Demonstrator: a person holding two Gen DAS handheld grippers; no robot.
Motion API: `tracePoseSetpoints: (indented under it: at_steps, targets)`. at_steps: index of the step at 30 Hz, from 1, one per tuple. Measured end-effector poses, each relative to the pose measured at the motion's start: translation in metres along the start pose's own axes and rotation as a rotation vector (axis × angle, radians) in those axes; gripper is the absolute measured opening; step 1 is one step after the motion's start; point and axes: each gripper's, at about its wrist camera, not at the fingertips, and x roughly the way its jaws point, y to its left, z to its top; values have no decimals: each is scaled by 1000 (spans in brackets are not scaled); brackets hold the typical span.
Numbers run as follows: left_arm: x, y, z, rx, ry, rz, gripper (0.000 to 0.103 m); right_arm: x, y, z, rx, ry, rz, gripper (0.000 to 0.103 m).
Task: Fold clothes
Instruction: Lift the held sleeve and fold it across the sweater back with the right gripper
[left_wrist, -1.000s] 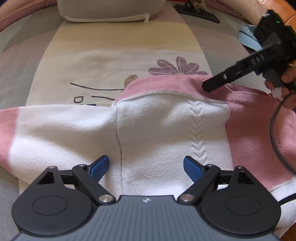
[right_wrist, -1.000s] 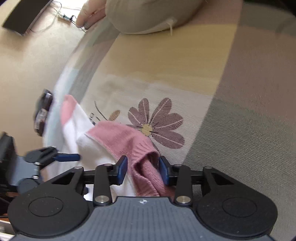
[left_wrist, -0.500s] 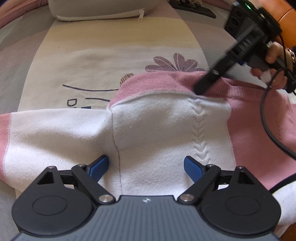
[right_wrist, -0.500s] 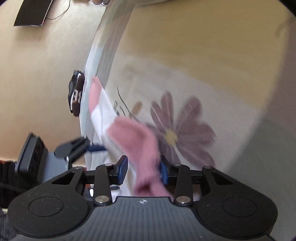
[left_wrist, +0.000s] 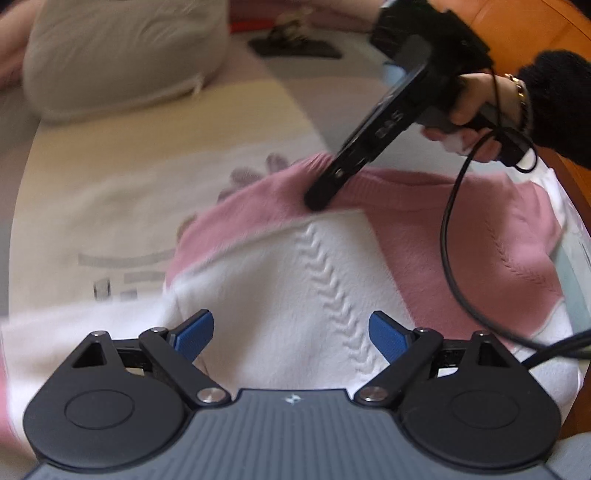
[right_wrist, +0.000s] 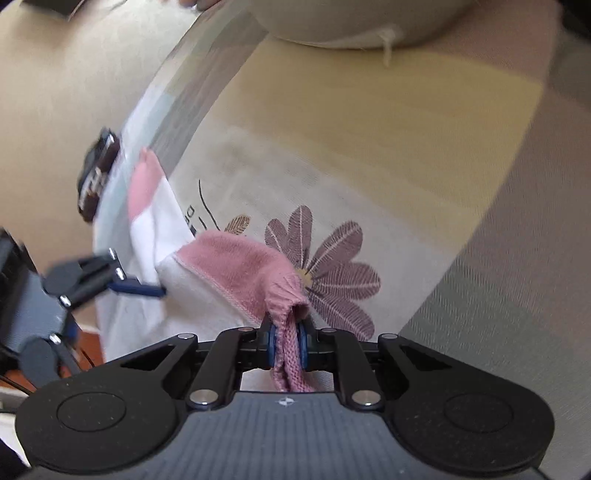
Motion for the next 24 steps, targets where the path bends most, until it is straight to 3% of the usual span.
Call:
tracePoseSetpoints:
  at_steps: [6, 15, 19, 22, 24]
  targets:
    - [-6, -2, 11, 3, -31, 4, 90, -28, 6, 14, -48, -74, -104, 15]
    - [-9, 4, 17, -41, -38, 22, 90, -43, -15, 51, -3, -147, -224, 16]
    - [-5, 5, 19, -62, -19, 41, 90, -37, -25, 50, 37, -150, -267, 35]
    - [-4, 5, 18, -56, -11, 47, 91, -69, -33, 31, 99, -244, -237, 46]
    - [-3, 5, 16, -57, -3, 54, 91, -95, -38, 13, 138, -300, -261, 46]
